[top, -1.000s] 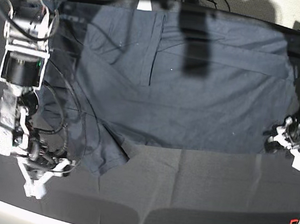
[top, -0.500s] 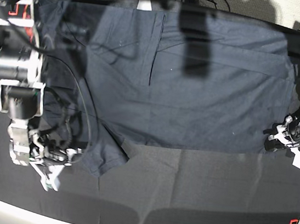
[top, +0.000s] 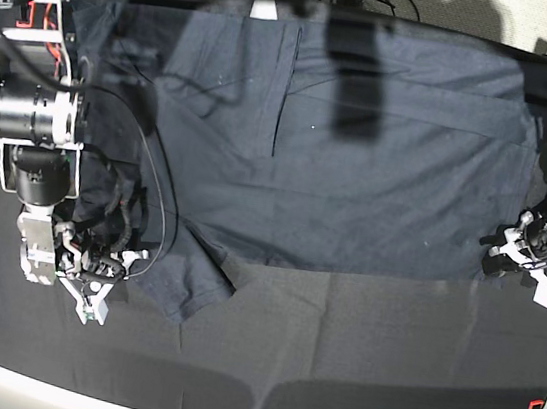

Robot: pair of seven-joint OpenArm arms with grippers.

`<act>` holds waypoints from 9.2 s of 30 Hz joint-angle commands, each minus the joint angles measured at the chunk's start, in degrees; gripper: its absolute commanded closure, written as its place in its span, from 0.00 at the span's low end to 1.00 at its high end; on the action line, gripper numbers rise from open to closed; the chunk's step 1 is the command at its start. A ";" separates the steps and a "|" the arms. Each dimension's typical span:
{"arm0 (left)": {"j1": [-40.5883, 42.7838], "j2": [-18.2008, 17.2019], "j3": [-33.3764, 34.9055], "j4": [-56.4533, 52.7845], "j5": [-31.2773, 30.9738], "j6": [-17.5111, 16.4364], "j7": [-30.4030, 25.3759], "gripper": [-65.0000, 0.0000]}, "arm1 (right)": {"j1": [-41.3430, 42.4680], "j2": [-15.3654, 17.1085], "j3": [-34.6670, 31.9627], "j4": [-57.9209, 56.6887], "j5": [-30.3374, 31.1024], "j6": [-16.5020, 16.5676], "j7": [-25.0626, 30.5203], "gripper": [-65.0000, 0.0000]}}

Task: Layout the t-shirt on the table in an organized manner, then fold the t-shirt properly
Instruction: 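Lower both grippers onto the hem corners and grasp them, then fold the held hem over toward the collar edge with both grippers, then release the folded hem and lift the right gripper, then press and tuck the folded hem end with the right gripper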

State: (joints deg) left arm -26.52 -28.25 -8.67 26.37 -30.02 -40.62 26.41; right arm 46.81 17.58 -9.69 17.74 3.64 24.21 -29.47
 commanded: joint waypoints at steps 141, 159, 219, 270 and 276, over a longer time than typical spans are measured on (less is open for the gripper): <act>31.45 2.67 -16.90 54.77 -0.33 6.08 2.80 1.00 | -47.63 0.39 26.62 81.35 8.11 12.24 -7.96 1.00; 31.98 2.64 -16.92 54.80 -0.72 5.20 9.22 1.00 | -59.21 0.35 31.82 83.21 8.61 12.26 -9.55 1.00; 37.77 6.99 -16.90 68.87 -0.04 6.54 10.86 0.52 | -33.24 8.17 31.74 54.23 28.04 9.29 -31.82 0.57; 37.79 6.99 -16.90 68.87 0.15 6.58 10.05 0.52 | -66.64 4.74 31.67 105.28 46.31 15.79 -35.10 1.00; 37.79 6.99 -16.90 68.87 0.17 6.58 10.05 0.52 | -71.71 4.13 28.33 105.26 45.03 15.79 -35.08 1.00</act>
State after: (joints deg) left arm 11.75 -20.47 -25.19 94.19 -28.93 -34.06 37.76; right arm -25.08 21.10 18.33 121.99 47.83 39.46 -65.67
